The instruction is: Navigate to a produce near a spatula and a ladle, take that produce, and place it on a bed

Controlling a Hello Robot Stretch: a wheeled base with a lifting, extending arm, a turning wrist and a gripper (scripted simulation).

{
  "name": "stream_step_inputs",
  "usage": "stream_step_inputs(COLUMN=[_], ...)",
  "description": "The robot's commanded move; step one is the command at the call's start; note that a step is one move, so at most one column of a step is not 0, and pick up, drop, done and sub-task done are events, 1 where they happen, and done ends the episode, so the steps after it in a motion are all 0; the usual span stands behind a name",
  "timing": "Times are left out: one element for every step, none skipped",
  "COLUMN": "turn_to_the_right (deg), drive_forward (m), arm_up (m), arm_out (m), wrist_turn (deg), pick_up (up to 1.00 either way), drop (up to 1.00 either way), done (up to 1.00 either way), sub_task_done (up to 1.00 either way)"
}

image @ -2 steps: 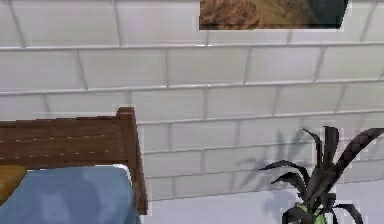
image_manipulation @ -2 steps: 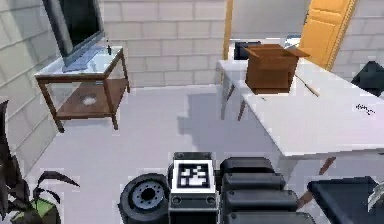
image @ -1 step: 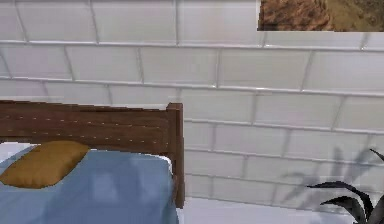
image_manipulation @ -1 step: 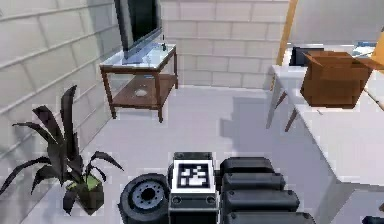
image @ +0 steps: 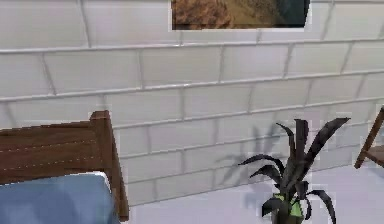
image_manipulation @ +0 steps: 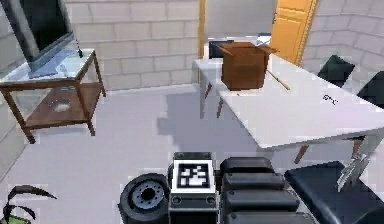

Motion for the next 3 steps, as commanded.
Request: stream_step_inputs(turn_to_the_right=[-30.0,45.0,6.0], drive_forward=[0.00,0.00,0.00], arm_up=[0.00,0.00,0.00], arm_out=[0.00,0.00,0.00], wrist_turn=[0.0,0.0,0.0], pick_up=[0.00,0.00,0.00], drop=[0.00,0.00,0.00], done=[0.00,0.00,0.00], sub_task_done=[0.00,0.00,0.00])
